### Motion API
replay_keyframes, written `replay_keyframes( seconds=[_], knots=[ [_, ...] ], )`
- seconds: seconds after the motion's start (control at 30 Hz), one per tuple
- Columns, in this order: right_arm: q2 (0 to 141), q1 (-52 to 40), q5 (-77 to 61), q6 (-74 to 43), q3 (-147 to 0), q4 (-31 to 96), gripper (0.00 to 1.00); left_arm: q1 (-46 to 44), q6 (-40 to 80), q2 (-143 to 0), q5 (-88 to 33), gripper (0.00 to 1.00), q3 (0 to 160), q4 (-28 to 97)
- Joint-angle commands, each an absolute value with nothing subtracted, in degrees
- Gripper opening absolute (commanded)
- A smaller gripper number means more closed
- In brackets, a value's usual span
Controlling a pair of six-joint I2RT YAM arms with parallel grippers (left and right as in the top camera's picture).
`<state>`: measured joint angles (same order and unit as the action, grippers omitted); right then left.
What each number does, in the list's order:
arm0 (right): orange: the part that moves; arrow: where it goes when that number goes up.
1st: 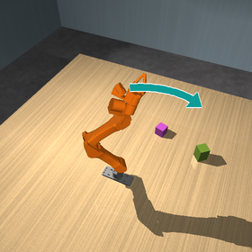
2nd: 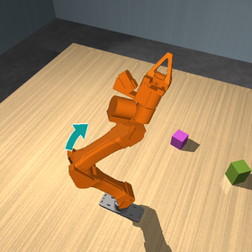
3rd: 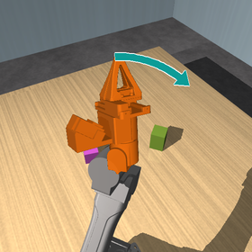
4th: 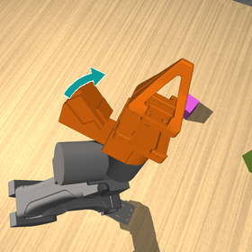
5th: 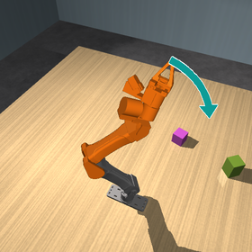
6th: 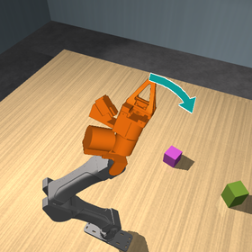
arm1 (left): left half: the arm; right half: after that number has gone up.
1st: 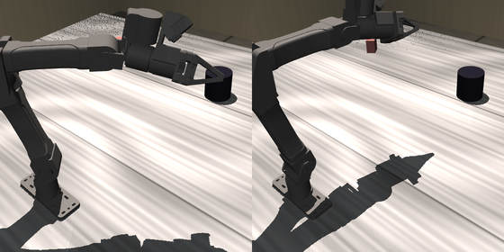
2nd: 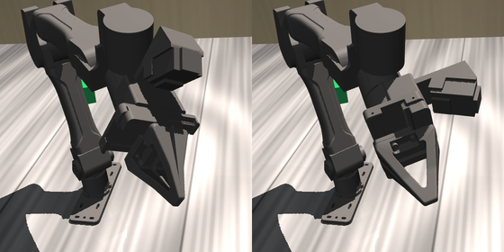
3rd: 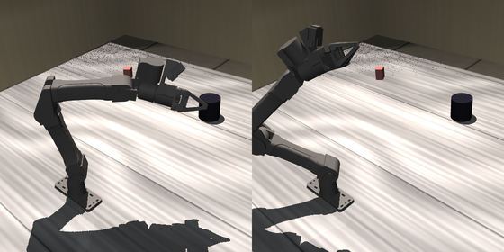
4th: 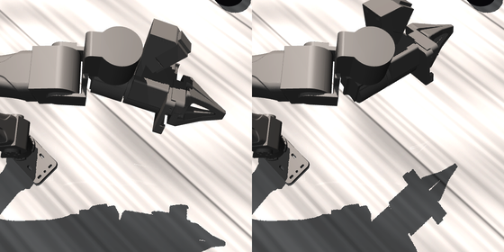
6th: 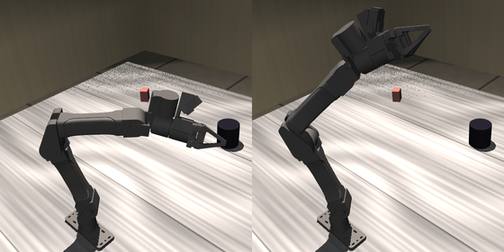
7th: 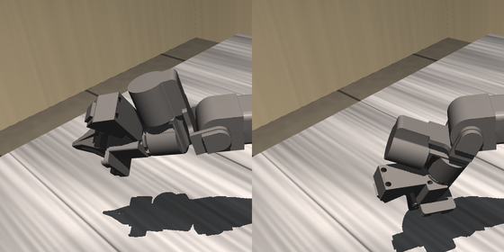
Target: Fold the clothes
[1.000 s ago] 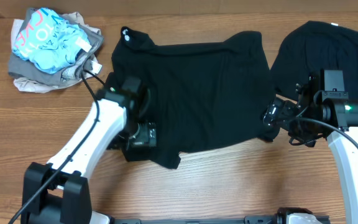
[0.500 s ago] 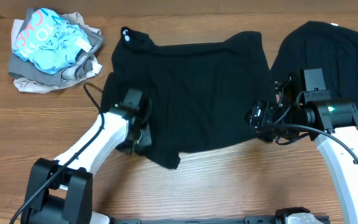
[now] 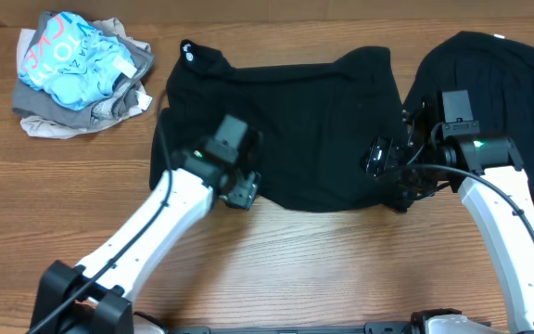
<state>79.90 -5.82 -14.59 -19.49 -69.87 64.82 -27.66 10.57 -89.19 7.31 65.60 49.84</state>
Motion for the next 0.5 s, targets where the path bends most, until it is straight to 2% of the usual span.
replay_keyframes(
  seconds=[0.0, 0.23, 0.3, 0.4, 0.47],
  knots=[
    [79.88, -6.11, -14.24, -19.7, -69.69, 64.51, 0.87, -31.11, 6.59, -91.24, 7.77, 0.74, 58.81, 43.42],
    [79.88, -6.11, -14.24, -19.51, -69.69, 65.01, 0.87, -28.08, 4.64, -91.64, 4.67, 0.74, 46.26, 24.95],
    [79.88, -6.11, -14.24, -19.51, -69.69, 65.01, 0.87, -28.08, 4.23, -91.64, 4.86, 0.65, 44.36, 21.32],
    [79.88, -6.11, -14.24, -19.51, -69.69, 64.97, 0.87, -28.08, 4.27, -92.64, 4.93, 0.43, 42.83, 19.86],
    [79.88, -6.09, -14.24, -19.51, -69.71, 65.01, 0.87, -28.08, 6.79, -92.84, 5.96, 0.04, 43.09, 20.29]
  ],
)
